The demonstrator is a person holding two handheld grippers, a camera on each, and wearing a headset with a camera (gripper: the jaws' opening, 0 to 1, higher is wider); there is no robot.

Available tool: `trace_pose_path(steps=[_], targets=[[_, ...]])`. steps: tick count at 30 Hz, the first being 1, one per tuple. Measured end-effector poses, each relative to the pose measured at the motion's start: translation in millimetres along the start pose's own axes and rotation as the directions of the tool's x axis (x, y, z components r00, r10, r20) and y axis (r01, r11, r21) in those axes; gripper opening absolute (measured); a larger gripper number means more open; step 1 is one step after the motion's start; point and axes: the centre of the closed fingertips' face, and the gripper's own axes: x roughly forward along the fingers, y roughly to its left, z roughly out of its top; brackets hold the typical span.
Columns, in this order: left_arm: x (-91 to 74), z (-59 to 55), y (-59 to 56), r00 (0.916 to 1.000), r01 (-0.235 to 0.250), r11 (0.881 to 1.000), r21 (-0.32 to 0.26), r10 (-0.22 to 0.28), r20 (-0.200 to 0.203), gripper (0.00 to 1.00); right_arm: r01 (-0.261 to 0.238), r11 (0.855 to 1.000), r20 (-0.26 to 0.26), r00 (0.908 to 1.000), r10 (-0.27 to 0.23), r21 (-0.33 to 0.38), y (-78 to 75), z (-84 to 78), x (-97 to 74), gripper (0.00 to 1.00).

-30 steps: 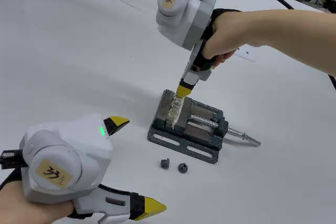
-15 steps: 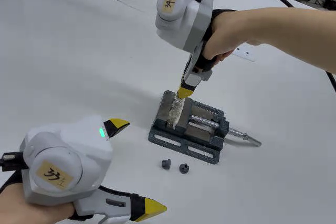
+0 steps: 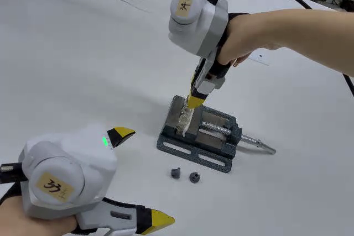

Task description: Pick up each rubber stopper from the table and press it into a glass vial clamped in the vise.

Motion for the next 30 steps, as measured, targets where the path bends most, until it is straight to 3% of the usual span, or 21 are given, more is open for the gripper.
trace_pose_path(steps=[6, 8, 9, 10, 14, 30], targets=[[-2.0, 1.1, 3.7, 0.9999, -0.013, 1.000, -0.011, 0.013, 0.007, 0.92, -0.002, 0.999, 0.041, 0.9991, 0.004, -0.044, 0.0, -5.5, -11.0, 0.18], [-2.5, 1.0, 5.8, 0.9998, -0.019, 1.000, -0.014, 0.020, 0.009, 0.92, -0.015, 0.999, 0.045, 0.9989, 0.016, -0.038, -0.3, -10.3, -15.6, 0.11], [-2.7, 0.9, 6.5, 0.9997, -0.022, 1.000, -0.016, 0.023, 0.010, 0.92, -0.018, 1.000, 0.070, 0.9973, 0.020, -0.025, -0.9, -8.8, -16.3, 0.09], [-3.0, 1.0, 7.4, 0.9996, -0.027, 1.000, -0.017, 0.027, 0.012, 0.91, -0.024, 0.999, 0.090, 0.9957, 0.021, 0.031, -1.8, -8.9, -17.3, 0.10], [-4.2, -0.4, 7.7, 0.9994, -0.032, 0.999, -0.019, 0.032, 0.014, 0.90, -0.013, 0.999, 0.135, 0.9908, 0.008, 0.038, -8.5, -7.0, -18.5, 0.06], [-4.4, -6.2, 7.6, 0.9995, -0.032, 0.999, -0.040, 0.032, 0.006, 0.89, -0.030, 0.999, 0.149, 0.9885, 0.026, 0.024, -5.9, 2.4, -9.2, 0.00]])
